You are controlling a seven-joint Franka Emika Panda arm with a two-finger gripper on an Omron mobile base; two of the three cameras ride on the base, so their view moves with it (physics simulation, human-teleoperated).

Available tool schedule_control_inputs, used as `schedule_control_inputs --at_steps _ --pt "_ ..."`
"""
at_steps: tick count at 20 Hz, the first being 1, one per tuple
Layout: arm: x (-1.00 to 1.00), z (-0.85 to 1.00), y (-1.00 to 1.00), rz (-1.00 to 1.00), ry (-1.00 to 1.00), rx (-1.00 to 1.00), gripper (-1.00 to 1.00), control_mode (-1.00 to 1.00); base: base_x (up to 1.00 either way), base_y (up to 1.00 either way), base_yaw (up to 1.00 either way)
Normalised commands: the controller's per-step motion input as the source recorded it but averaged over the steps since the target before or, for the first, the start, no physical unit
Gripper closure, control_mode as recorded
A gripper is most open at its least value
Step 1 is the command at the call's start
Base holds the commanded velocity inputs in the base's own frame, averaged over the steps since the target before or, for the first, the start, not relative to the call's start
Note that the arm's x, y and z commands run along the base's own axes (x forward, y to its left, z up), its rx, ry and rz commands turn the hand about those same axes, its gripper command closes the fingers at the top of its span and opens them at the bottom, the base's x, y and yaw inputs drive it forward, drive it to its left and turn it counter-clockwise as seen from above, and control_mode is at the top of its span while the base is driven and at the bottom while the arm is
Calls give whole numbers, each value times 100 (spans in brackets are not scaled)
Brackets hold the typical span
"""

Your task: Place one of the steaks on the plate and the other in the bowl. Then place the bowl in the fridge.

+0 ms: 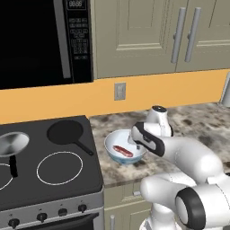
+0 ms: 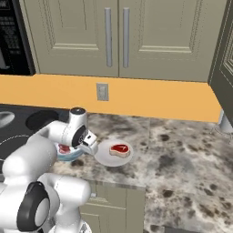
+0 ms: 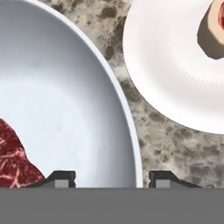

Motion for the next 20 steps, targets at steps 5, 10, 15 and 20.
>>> schedule_control_inputs --at_steps 5,10,15,20 --pt "-15 0 0 0 -4 1 100 -100 0 0 0" --pt "-66 0 0 0 -21 0 100 -100 0 0 0" --pt "-65 18 10 -17 -32 6 100 -100 0 0 0" --pt "-58 33 8 -53 -44 11 100 -100 0 0 0"
